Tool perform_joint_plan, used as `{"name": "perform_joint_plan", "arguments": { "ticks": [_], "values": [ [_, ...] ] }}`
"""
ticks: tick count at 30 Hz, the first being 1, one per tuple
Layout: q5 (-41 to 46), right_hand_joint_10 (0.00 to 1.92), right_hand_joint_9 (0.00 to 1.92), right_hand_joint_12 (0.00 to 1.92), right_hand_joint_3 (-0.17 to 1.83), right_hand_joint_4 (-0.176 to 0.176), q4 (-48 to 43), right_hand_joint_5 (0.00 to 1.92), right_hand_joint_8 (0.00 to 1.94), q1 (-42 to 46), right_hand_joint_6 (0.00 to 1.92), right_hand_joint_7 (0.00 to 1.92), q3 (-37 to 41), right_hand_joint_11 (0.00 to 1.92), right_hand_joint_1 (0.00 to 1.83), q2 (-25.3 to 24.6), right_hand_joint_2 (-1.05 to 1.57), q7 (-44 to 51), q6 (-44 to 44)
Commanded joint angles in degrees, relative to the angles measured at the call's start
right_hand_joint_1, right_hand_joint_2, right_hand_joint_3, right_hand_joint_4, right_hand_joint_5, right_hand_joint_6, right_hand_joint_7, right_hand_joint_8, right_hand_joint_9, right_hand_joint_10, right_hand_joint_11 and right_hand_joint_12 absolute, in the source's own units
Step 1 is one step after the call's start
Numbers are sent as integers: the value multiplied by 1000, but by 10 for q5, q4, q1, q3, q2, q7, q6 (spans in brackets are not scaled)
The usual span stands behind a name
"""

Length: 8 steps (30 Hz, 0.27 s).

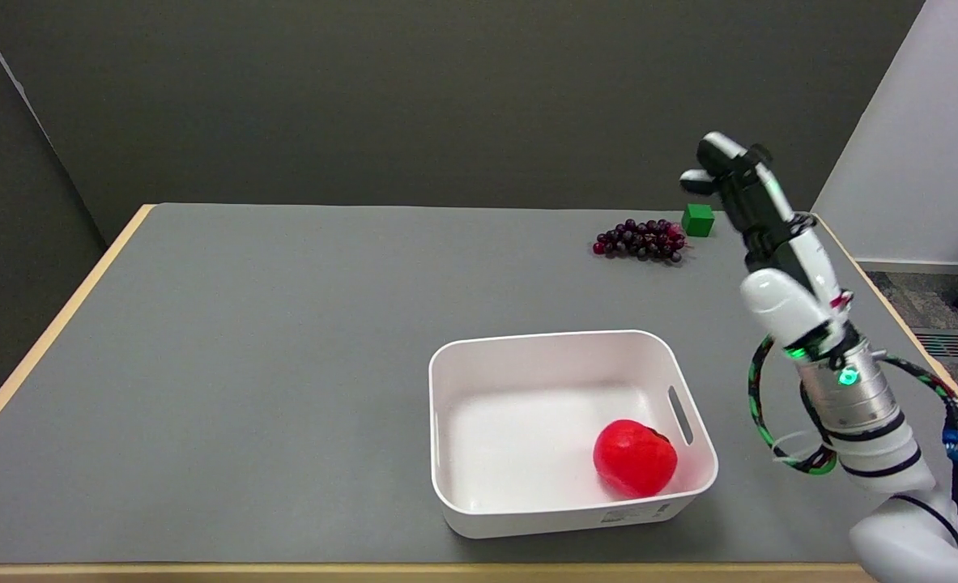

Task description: Place tomato into white box.

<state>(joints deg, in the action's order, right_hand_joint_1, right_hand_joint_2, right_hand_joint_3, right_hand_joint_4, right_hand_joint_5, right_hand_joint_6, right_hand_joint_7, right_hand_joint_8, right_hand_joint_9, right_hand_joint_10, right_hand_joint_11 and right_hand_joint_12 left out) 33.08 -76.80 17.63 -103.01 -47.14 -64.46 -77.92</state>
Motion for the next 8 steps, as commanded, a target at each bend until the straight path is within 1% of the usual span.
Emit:
{"name": "perform_joint_plan", "arguments": {
  "ticks": [1,8],
  "values": [
    [81,259,1,876,887,64,-42,112,264,-5,408,63,62,-1,104,2,502,0,40],
    [82,222,5,805,897,63,-44,121,274,-23,415,64,59,-1,106,2,518,0,72]
  ]
}}
